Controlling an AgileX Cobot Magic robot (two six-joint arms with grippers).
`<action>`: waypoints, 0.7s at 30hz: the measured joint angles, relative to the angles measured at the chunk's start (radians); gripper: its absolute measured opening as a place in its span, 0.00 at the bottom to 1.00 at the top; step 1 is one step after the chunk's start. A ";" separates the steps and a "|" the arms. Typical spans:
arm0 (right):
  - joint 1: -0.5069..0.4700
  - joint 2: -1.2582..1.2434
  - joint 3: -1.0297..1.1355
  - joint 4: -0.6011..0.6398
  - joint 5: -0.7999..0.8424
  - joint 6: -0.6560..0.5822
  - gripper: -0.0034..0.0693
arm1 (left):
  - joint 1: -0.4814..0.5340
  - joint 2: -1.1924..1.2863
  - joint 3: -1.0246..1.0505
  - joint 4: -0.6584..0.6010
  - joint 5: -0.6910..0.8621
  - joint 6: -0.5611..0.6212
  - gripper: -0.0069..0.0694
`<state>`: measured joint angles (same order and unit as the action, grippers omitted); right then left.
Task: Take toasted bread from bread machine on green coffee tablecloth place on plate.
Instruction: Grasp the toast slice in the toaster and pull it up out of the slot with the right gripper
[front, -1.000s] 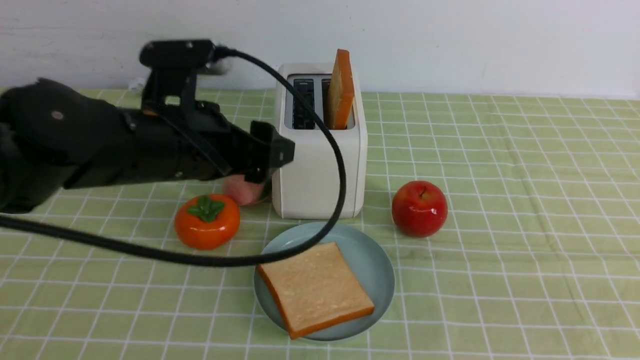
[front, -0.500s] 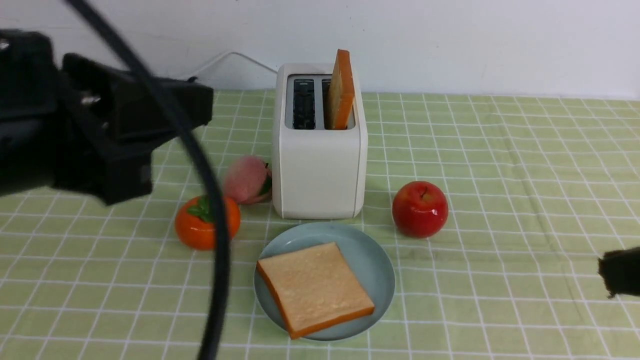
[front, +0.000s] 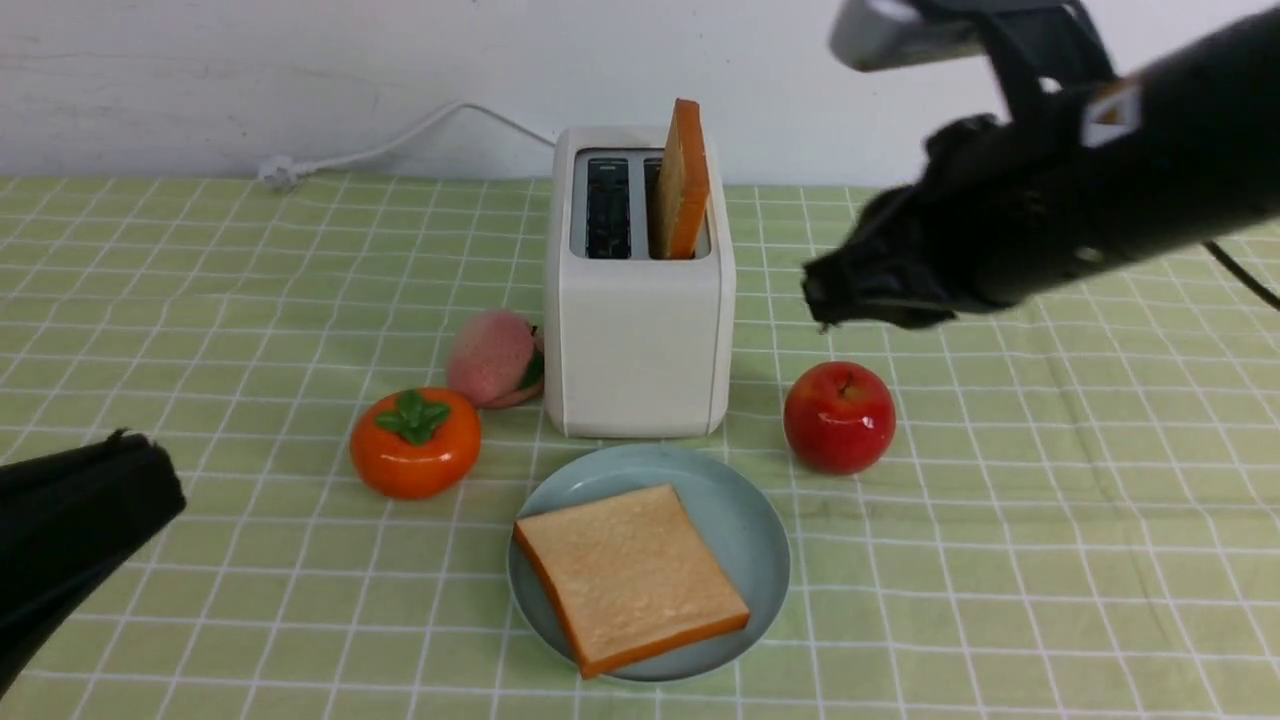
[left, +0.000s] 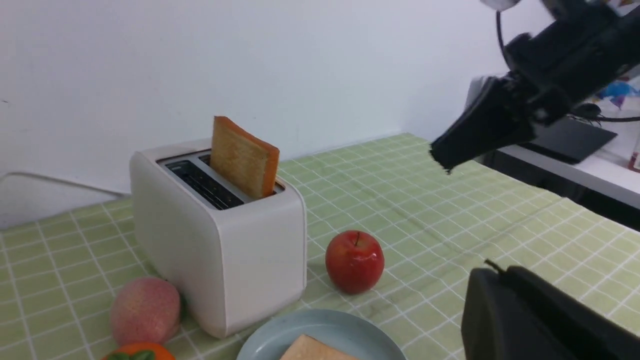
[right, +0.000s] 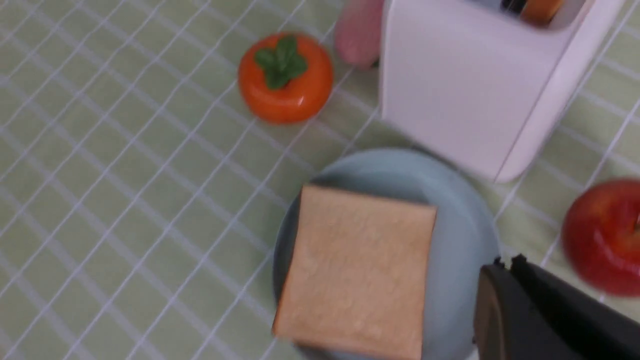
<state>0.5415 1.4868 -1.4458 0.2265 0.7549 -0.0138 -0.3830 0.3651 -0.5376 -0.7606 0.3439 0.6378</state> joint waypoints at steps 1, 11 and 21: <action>0.000 0.016 -0.006 -0.009 -0.016 0.006 0.09 | 0.000 -0.001 0.002 0.000 -0.008 0.000 0.07; -0.022 0.395 -0.338 -0.166 -0.181 0.239 0.61 | 0.000 -0.003 0.017 -0.002 -0.077 0.000 0.07; -0.061 0.617 -0.518 -0.186 -0.230 0.331 0.94 | 0.000 -0.003 0.018 -0.002 -0.063 0.000 0.07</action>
<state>0.4805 2.1037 -1.9637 0.0409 0.5246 0.3168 -0.3830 0.3616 -0.5192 -0.7627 0.2811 0.6378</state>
